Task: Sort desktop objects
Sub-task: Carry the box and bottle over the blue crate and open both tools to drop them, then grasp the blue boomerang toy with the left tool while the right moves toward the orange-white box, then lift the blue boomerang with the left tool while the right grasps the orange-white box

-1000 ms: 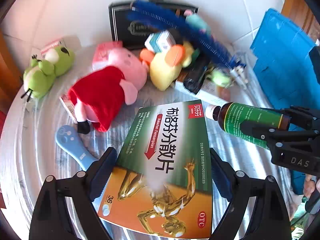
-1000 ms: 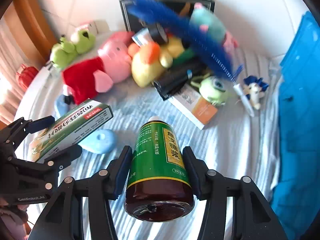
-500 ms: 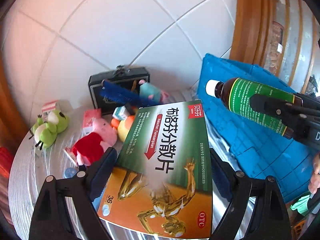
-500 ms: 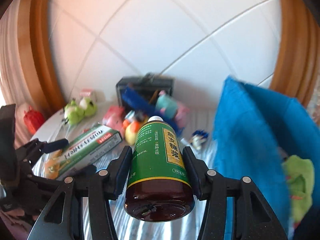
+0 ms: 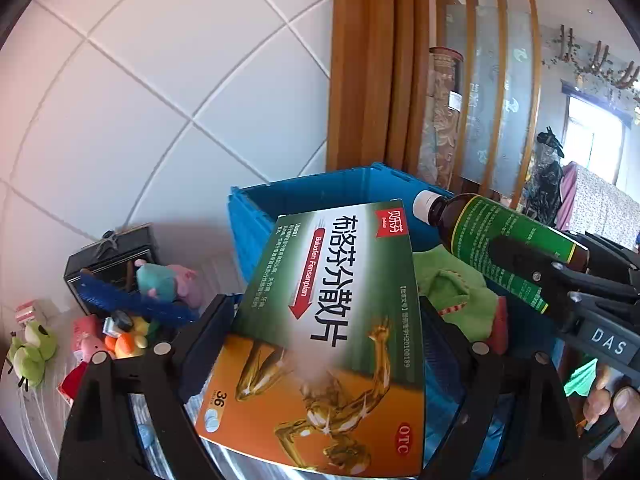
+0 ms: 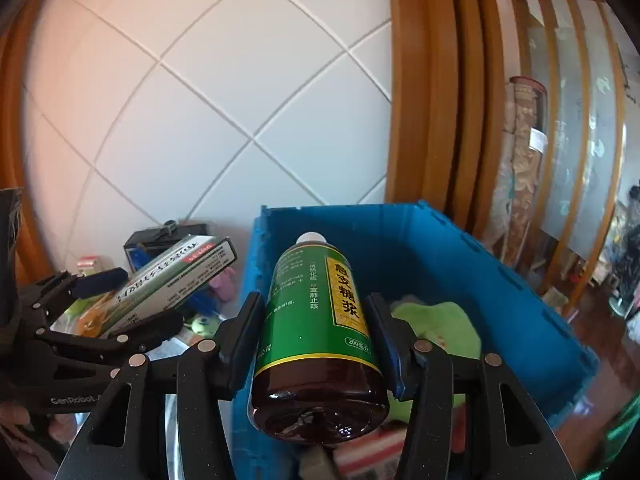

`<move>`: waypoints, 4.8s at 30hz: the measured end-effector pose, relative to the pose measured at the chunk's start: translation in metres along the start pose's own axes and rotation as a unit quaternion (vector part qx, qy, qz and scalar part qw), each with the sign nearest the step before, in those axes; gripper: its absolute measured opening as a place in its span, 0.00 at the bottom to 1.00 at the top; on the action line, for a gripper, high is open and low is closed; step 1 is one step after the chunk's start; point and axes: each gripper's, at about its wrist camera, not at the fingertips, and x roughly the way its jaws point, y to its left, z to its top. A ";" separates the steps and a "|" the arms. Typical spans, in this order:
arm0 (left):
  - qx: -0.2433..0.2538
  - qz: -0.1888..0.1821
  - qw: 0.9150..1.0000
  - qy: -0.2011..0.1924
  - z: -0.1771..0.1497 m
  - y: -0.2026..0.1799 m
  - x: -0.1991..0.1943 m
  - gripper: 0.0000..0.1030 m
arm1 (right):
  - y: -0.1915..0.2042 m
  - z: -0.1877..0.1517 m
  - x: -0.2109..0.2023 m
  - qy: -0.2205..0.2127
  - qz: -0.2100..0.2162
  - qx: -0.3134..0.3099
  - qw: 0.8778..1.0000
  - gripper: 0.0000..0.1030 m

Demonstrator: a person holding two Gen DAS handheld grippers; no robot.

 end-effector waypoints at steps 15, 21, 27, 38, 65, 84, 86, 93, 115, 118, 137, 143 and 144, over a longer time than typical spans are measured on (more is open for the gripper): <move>0.040 -0.031 0.996 0.068 0.017 -0.132 0.075 0.88 | -0.136 -0.037 0.036 0.045 -0.053 0.058 0.996 0.50; 0.045 -0.006 0.997 0.069 0.014 -0.134 0.083 0.89 | -0.155 -0.044 0.042 0.047 -0.062 0.072 0.994 0.81; 0.026 -0.007 0.998 0.058 0.013 -0.119 0.074 0.89 | -0.160 -0.046 0.038 0.041 -0.057 0.082 0.994 1.00; -0.031 0.026 0.999 0.015 -0.010 -0.048 0.016 0.89 | -0.104 -0.034 0.012 0.015 -0.023 0.052 0.998 1.00; -0.206 0.221 0.946 0.116 -0.241 0.291 -0.042 0.89 | 0.174 -0.049 0.076 0.080 0.138 -0.070 0.985 1.00; -0.269 0.273 0.897 0.219 -0.357 0.406 0.044 0.69 | 0.233 -0.140 0.309 0.290 0.146 -0.080 0.943 1.00; -0.271 0.280 0.897 0.208 -0.351 0.416 0.044 0.50 | 0.237 -0.146 0.327 0.298 0.146 -0.081 0.940 1.00; -0.275 0.287 0.895 0.205 -0.334 0.441 0.059 0.46 | 0.267 -0.154 0.398 0.302 0.174 -0.103 0.931 1.00; -0.283 0.268 0.901 0.188 -0.337 0.401 0.021 0.44 | 0.298 -0.218 0.345 0.391 0.235 -0.163 0.875 0.49; -0.283 0.273 0.901 0.181 -0.333 0.398 0.009 0.44 | 0.296 -0.222 0.336 0.390 0.245 -0.164 0.872 0.76; -0.270 0.294 0.906 0.138 -0.309 0.380 -0.023 0.43 | 0.331 -0.183 0.309 0.315 0.237 -0.203 0.896 0.46; -0.232 0.299 0.922 0.080 -0.268 0.348 -0.066 0.43 | 0.316 -0.141 0.239 0.236 0.235 -0.186 0.924 0.46; -0.227 0.298 0.924 0.072 -0.261 0.342 -0.072 0.43 | 0.315 -0.134 0.227 0.223 0.230 -0.182 0.930 0.46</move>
